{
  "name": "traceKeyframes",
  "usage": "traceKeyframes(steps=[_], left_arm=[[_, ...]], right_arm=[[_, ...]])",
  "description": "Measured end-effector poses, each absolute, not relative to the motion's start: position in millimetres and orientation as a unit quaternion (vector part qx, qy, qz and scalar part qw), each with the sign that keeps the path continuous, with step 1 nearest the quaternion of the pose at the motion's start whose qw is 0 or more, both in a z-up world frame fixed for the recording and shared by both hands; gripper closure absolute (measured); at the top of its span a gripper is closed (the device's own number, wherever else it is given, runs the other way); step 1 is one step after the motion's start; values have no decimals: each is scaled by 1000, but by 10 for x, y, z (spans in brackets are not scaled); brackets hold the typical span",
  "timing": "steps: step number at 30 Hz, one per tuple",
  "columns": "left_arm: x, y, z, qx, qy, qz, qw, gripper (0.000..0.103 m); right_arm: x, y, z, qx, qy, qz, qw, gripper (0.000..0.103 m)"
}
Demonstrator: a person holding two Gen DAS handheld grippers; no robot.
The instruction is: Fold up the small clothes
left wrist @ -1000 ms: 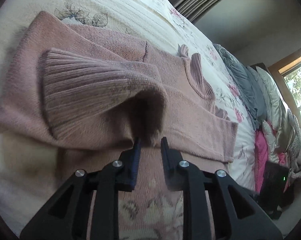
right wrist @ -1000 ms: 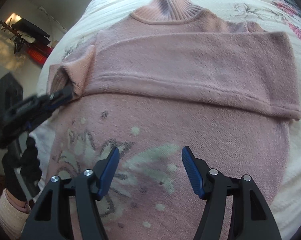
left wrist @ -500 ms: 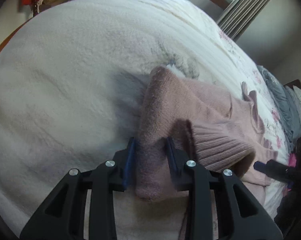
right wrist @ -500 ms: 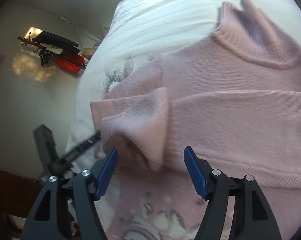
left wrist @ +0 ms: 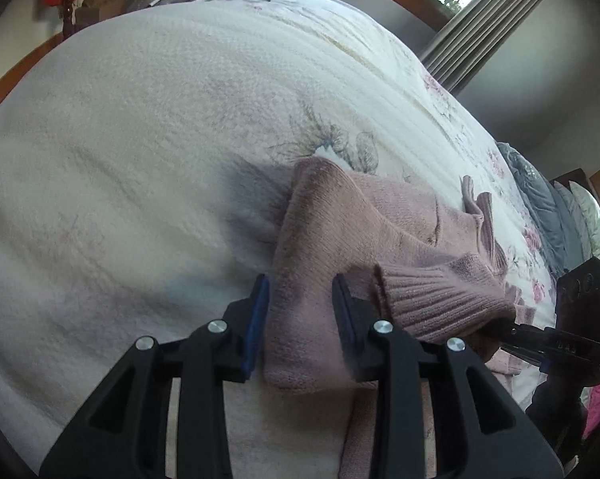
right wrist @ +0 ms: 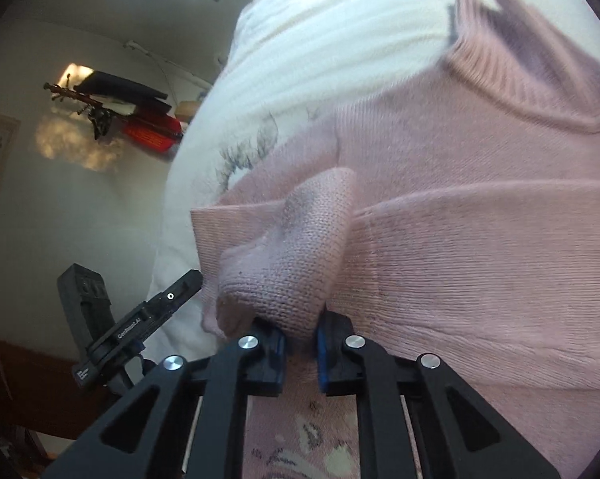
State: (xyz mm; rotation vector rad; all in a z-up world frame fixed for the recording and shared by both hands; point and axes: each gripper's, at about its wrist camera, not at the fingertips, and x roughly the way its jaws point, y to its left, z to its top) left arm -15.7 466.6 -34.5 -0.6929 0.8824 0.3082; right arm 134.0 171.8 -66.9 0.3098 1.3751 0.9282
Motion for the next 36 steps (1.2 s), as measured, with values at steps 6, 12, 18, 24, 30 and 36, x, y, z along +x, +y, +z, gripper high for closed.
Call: traceKeyframes(steps=[6,12,18,24,30,36], left_arm=[[105,4326,-202,-301,414,113,852,68],[441,3948,-425,-267,448,105,847,65],[614,3824,-565,-224,466,130,846,61],[569,3843,-351,-230,459,127,849,62],[582,3663,-180,-221,449,92,861,58],[664,3642,-462,-236,473,89,844,58]], right_arm=[[1445,1081,-400,139,581,374,710,92],[1529,606,-674,133,599,312,725,92],[1618,499,-1062,107,630,273,719,83],[1445,536,-589,36,579,250,775,59],[1227,986,-230,5,546,328,771,53],[1109,1577,-576,-63,583,329,740,44]])
